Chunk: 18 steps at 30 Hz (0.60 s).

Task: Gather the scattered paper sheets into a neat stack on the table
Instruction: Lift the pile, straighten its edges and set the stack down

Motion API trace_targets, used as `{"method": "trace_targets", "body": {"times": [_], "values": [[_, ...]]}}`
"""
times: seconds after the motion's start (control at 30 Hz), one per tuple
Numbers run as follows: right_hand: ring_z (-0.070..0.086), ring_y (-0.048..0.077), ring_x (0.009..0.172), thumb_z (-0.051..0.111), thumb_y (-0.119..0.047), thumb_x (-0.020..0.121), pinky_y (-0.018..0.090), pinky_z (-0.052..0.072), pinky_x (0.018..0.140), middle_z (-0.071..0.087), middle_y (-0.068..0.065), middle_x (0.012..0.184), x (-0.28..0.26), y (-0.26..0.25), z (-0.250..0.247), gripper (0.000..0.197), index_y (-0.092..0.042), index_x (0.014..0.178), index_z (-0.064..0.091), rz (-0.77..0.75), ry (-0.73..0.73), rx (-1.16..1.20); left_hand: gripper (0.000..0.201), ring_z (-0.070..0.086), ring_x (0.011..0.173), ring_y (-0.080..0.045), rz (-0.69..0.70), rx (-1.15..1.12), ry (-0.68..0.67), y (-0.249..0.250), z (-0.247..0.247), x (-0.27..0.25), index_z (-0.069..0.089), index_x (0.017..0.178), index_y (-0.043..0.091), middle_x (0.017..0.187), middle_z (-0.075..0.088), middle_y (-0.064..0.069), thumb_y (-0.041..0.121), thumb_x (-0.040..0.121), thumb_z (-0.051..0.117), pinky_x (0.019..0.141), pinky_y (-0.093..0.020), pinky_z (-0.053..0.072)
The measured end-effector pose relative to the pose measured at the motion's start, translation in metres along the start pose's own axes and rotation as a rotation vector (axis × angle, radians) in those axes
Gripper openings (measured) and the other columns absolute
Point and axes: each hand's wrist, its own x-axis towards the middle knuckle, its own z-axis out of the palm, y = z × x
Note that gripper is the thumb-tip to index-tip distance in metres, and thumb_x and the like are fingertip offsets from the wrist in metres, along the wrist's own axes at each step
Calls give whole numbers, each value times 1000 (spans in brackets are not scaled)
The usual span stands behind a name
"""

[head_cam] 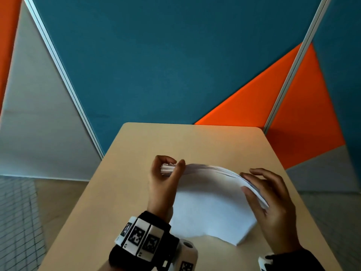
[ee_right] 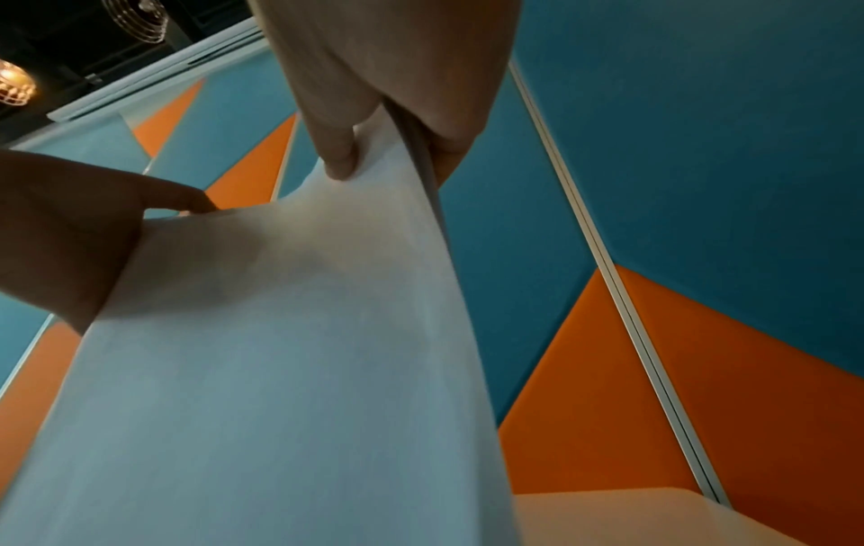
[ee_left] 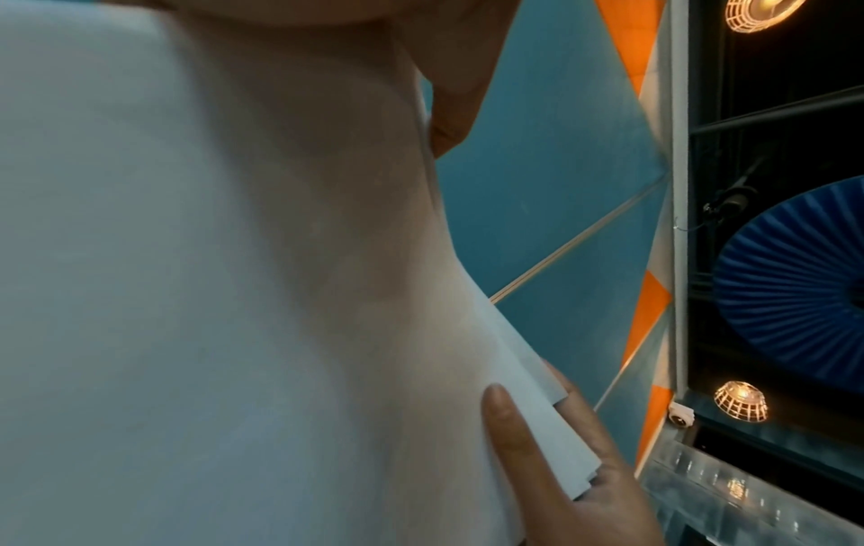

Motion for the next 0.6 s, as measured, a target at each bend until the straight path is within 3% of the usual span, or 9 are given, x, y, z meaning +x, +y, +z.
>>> {"method": "trace_targets", "body": {"times": [0.13, 0.23, 0.3, 0.37, 0.43, 0.47, 0.5, 0.57, 0.6], "values": [[35, -13, 120, 41, -27, 92, -8, 25, 96, 45, 15, 124, -2, -1, -3, 36, -24, 129, 40, -12, -23, -95, 21, 49, 67, -8, 1, 0, -7, 2, -3, 3, 49, 71, 18, 74, 57, 2, 8, 89, 52, 65, -24, 37], [43, -2, 106, 44, -17, 89, -5, 29, 96, 40, 10, 131, -6, -1, -2, 47, -25, 136, 41, -42, -91, -130, 5, 51, 70, -14, 6, 40, -70, 2, -5, 3, 52, 83, 18, 76, 59, -1, 22, 83, 55, 66, -28, 38], [48, 0, 104, 49, -16, 87, -1, 34, 95, 44, 8, 128, -5, -1, -4, 41, -15, 127, 53, -32, -72, -120, 23, 49, 70, -16, 27, 73, -118, 1, -7, 5, 56, 83, 20, 75, 56, 0, 38, 71, 64, 65, -29, 38], [49, 1, 102, 52, -18, 85, -1, 35, 93, 48, 10, 120, -3, -1, -4, 34, -5, 116, 61, -12, -26, -106, 27, 48, 70, -16, 36, 89, -139, 2, -8, 6, 58, 73, 21, 73, 53, 2, 45, 64, 67, 64, -28, 36], [47, 1, 106, 55, -20, 83, -1, 35, 93, 51, 10, 111, -3, -1, -3, 30, -4, 107, 63, -1, 6, -69, 26, 46, 71, -13, 50, 96, -162, 2, -10, 8, 57, 71, 22, 74, 51, 3, 45, 63, 67, 66, -28, 35], [48, 1, 106, 58, -21, 81, 1, 38, 92, 53, 6, 109, -2, -1, -3, 29, -7, 106, 60, 18, 27, -23, 29, 47, 74, -12, 54, 95, -187, 1, -13, 9, 58, 77, 22, 77, 51, 3, 45, 62, 68, 68, -26, 36], [51, -3, 103, 64, -22, 79, 3, 41, 88, 53, -4, 109, -1, -1, -3, 31, -15, 108, 56, 66, 58, 61, 41, 50, 76, -8, 42, 95, -223, -2, -17, 11, 58, 88, 23, 82, 51, 3, 46, 57, 72, 71, -21, 40], [57, -10, 94, 78, -16, 69, 2, 46, 77, 54, -25, 108, 1, 2, -6, 58, -33, 114, 43, 252, 107, 350, 85, 57, 85, -1, -40, 110, -312, -12, -31, 18, 49, 115, 24, 95, 54, 4, 54, 42, 82, 79, -13, 47], [59, -10, 89, 80, -13, 64, 3, 48, 72, 58, -26, 105, 2, 7, -9, 70, -37, 117, 40, 363, 75, 521, 100, 60, 96, -4, -107, 164, -349, -17, -38, 22, 46, 122, 22, 104, 58, 3, 57, 36, 84, 88, -19, 49]]}}
